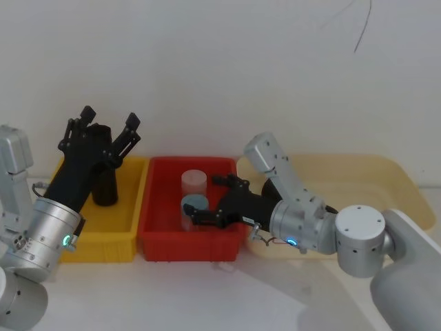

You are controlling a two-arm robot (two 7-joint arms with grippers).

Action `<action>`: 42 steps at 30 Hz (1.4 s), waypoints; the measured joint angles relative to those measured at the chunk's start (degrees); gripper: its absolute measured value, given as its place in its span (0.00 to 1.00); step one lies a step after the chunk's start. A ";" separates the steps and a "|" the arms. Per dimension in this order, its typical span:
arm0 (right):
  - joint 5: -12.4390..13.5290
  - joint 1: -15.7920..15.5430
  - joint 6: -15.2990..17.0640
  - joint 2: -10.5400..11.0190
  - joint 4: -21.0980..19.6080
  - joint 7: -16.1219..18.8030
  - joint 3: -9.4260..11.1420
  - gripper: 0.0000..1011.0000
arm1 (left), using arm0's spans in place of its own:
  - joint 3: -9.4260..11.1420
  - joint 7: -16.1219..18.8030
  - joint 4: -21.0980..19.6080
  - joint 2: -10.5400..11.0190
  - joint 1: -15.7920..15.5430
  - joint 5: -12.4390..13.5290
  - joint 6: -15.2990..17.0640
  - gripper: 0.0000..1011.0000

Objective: Pick up the garbage bag with the one hand and transfer it to the other hand.

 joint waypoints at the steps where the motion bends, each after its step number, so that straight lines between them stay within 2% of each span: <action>1: -0.14 0.77 -0.25 -0.36 1.34 0.18 -0.34 0.99 | 0.00 0.00 0.00 0.00 0.00 0.00 0.00 0.99; 10: -0.87 4.49 -1.63 -2.17 8.13 1.42 -1.90 0.99 | 0.00 0.01 -0.05 0.00 0.04 0.00 0.00 0.99; 11: -0.98 5.49 -1.89 -2.67 9.95 1.70 -2.25 0.99 | 0.00 0.01 -0.05 0.00 0.05 0.00 0.00 0.99; 19: -1.36 8.08 -2.39 -3.98 14.84 2.36 -2.83 0.99 | 0.00 0.01 -0.05 0.00 0.05 -0.01 0.00 0.99; 30: -1.99 10.30 -2.25 -5.03 18.78 3.05 -3.17 0.99 | 0.00 0.00 -0.05 0.00 0.04 -0.01 0.01 0.99; 42: -2.99 12.69 -0.66 -6.10 22.77 4.64 -3.83 0.99 | 0.00 0.00 -0.04 0.00 0.04 -0.01 0.01 0.99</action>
